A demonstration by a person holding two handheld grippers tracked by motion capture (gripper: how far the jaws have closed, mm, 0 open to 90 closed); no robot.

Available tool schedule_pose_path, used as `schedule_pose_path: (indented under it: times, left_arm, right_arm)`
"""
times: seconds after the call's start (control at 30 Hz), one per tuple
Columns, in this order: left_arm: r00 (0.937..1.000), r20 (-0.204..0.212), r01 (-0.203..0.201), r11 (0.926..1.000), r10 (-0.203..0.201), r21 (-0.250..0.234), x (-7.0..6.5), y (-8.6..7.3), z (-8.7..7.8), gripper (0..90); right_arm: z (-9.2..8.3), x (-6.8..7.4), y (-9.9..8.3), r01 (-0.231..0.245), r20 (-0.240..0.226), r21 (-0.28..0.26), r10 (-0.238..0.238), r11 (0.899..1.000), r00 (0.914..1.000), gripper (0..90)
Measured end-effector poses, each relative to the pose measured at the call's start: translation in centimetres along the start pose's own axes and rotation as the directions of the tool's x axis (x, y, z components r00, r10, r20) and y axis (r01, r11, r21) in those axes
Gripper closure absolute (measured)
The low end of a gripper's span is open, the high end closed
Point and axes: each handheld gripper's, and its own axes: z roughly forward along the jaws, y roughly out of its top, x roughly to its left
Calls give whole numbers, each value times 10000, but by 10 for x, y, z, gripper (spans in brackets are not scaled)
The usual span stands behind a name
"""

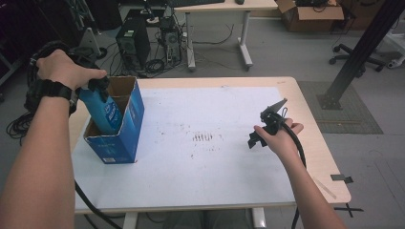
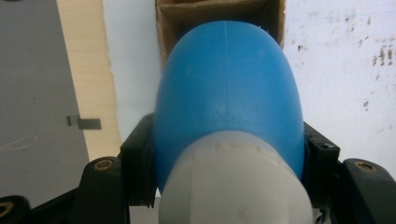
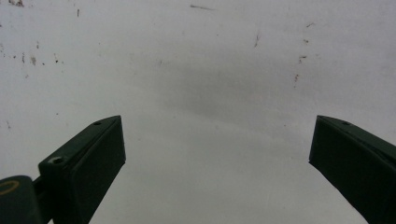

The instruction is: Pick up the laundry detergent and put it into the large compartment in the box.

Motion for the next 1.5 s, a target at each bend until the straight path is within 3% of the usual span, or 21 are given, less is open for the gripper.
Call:
schedule_pose_path:
  times: [1.1, 1.5]
  left_arm:
    - [9998, 176, 11, 9974, -24, 719, -1, 2, 79, 376]
    - [9999, 91, -93, 9962, 85, 867, -5, 2, 93, 376]
  right_arm:
    - [16, 2, 0, -8, 103, 240, 6, 9997, 9999, 39]
    - [17, 2, -2, -23, 106, 247, 20, 9997, 9999, 39]
